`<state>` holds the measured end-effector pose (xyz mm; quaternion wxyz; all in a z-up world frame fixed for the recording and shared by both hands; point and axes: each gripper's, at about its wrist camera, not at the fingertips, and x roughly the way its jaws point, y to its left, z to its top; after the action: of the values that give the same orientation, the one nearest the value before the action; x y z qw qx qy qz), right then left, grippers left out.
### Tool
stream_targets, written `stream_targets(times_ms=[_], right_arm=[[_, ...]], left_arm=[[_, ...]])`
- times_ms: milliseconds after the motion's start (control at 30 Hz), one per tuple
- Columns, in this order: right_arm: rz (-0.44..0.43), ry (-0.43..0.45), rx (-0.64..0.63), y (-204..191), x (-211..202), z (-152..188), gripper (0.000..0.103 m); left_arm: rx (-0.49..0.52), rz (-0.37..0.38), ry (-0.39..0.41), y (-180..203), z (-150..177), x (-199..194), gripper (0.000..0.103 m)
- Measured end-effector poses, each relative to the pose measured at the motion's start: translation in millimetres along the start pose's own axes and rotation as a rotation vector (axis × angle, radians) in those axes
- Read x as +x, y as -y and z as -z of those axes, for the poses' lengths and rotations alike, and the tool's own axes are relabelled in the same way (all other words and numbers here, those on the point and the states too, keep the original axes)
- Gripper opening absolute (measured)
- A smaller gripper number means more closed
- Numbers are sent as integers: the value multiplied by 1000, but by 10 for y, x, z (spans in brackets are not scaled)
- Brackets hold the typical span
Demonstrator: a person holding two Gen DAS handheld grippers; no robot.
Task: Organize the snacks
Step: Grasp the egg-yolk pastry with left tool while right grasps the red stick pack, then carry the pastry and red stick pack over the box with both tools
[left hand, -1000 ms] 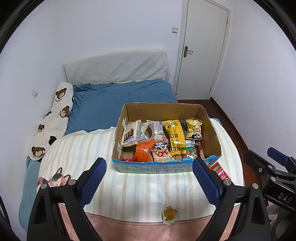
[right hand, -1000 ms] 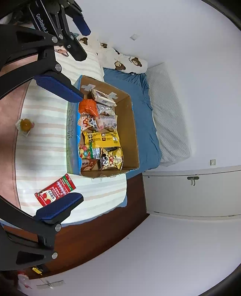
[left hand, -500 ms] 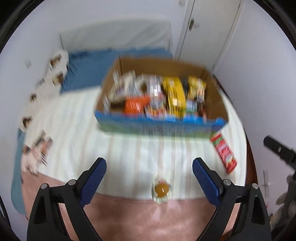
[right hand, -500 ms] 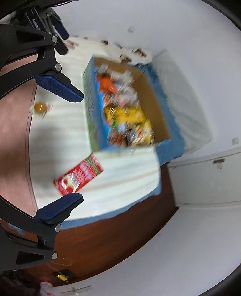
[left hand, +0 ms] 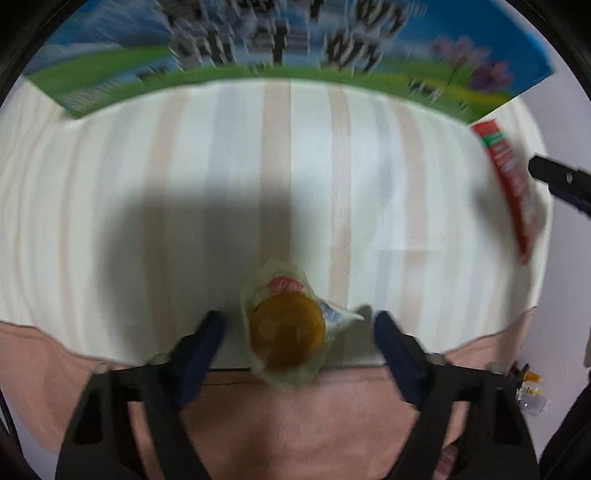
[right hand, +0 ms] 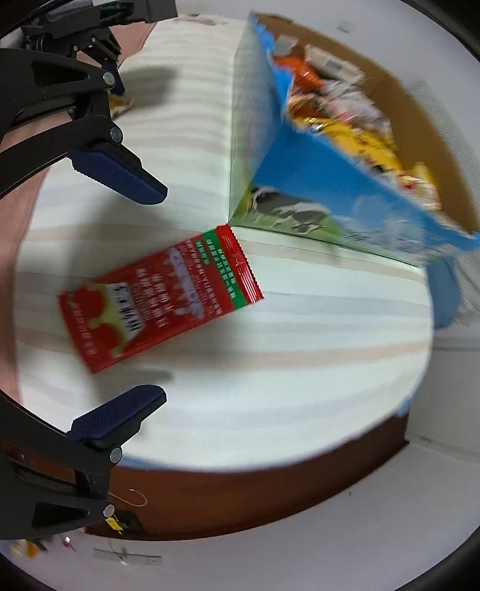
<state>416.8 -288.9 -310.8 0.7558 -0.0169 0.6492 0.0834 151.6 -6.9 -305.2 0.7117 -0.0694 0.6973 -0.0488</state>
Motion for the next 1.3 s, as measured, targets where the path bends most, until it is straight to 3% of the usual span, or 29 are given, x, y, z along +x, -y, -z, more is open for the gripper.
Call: stream_targets(times_ms=[67,100,133,200,300,767,867,900,933,1000,1167,1200,1233,1300], right_arm=[[6,-43,-22,-6,173,-56,98],[12,-59,-22,-1,252,-67,91],[33,-69,-25,-3,316,-62,79],[43,-68,-14,-5,332,-36,66],[25,-84,35,-30,311,99,63],[-169,-188,289,-448,364,1576,63],[-214,-222,317,-503,394,1680,73],[-229,-220,317,-511,385,1700,83],[-225,-215,310,-522,364,1707,88],[-197,-207,278,-560,340,1695,88],[-120,-205,161,-828,343,1617,88],[-99,-207,133,-884,373,1607,88],[-71,-198,107,-931,395,1604,88],[-14,-178,76,-1019,423,1620,81]], left_arm=[[20,-21,20,54,-10,21,71],[24,-27,27,68,-8,11,63],[26,-27,33,80,-4,-4,61],[21,-20,36,81,10,-22,60],[8,-25,41,23,67,-51,60],[-60,18,-50,-520,771,-49,60],[-63,65,-64,-576,834,-20,63],[-62,88,-78,-595,848,0,67],[-50,110,-92,-603,855,21,72],[-13,120,-111,-587,875,45,74],[121,38,-121,-424,993,125,73],[133,19,-113,-326,963,132,69],[144,-8,-99,-294,971,127,58],[148,-29,-74,-218,985,119,58]])
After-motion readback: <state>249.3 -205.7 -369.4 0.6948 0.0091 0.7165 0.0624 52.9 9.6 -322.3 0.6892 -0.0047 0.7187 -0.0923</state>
